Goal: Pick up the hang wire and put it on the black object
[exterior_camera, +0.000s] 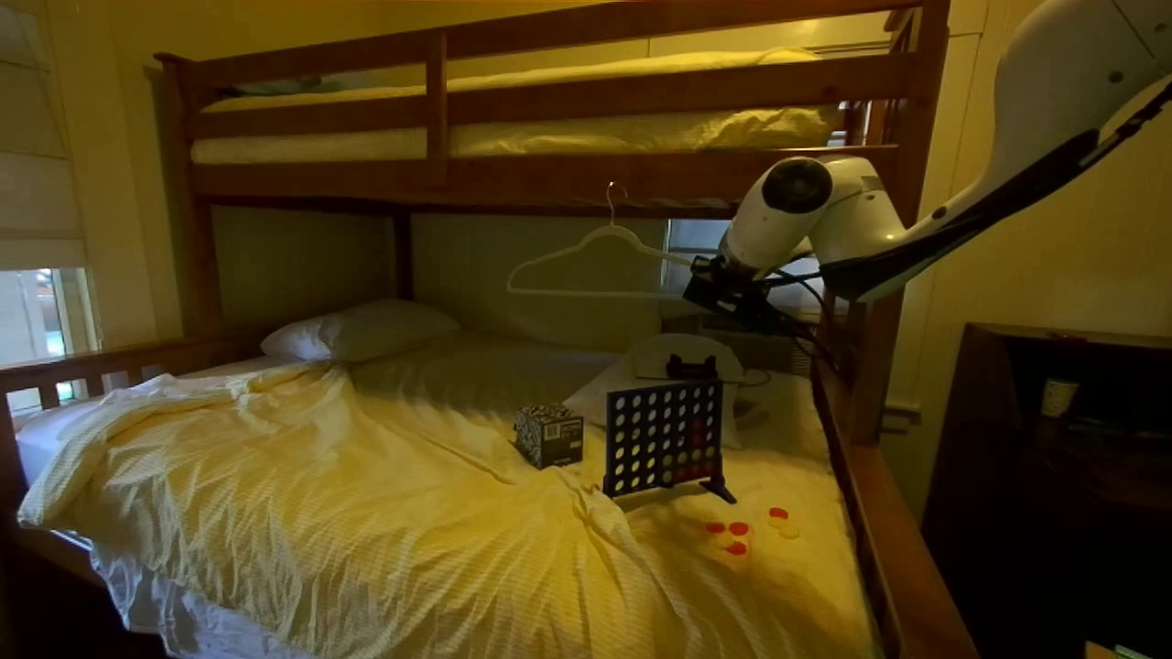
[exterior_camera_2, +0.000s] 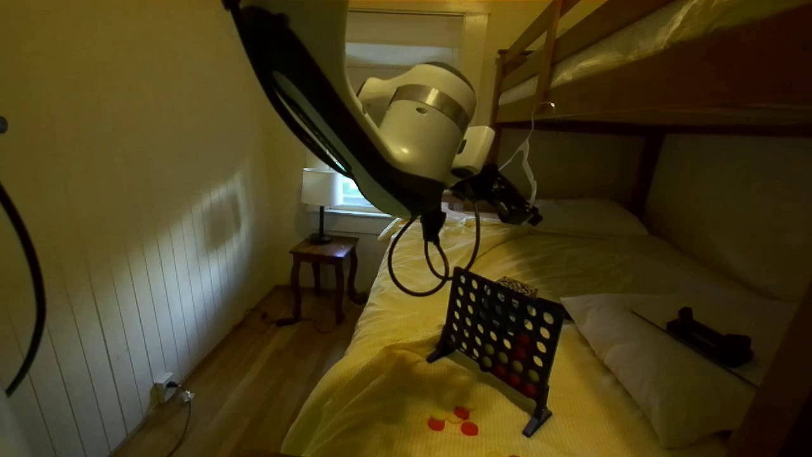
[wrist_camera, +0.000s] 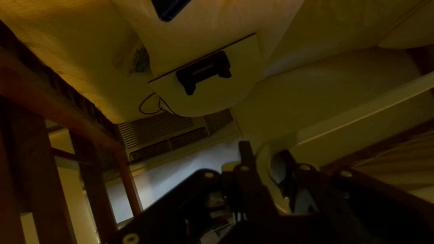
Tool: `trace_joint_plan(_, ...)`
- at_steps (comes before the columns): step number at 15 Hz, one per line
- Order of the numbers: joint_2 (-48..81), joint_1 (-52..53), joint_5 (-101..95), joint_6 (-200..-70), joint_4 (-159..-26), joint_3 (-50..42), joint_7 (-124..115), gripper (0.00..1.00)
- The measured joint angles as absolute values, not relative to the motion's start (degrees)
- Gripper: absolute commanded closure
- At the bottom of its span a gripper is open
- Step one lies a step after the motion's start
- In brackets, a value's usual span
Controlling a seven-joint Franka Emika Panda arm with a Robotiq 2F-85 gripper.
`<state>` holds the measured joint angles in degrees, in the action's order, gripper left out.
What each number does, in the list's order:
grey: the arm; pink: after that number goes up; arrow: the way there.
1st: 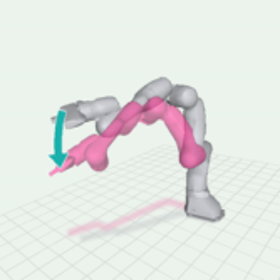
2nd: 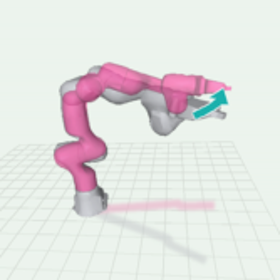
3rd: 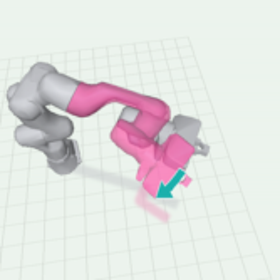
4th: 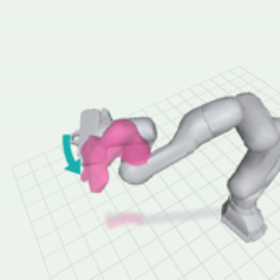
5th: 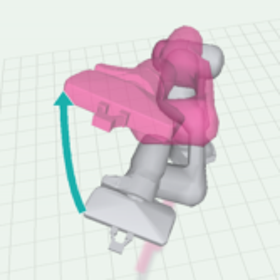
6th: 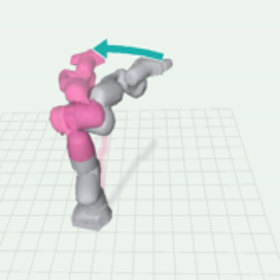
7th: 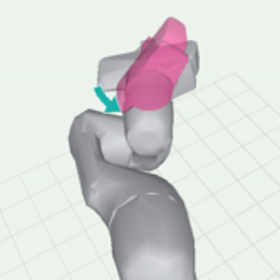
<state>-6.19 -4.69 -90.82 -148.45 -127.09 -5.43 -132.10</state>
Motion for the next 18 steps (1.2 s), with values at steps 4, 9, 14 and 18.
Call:
trace_joint_plan(4,-7.23,-3.27,-90.18,-148.63,-126.59,-4.27,-131.53,0.81)
trace_joint_plan(9,-7.80,-2.72,-89.45,-148.64,-126.56,-3.89,-130.78,0.81)
trace_joint_plan(14,-7.45,-2.73,-89.43,-148.21,-126.70,-3.81,-130.75,0.95)
trace_joint_plan(18,-6.51,-2.39,-89.02,-144.25,-127.50,-2.77,-132.20,0.95)
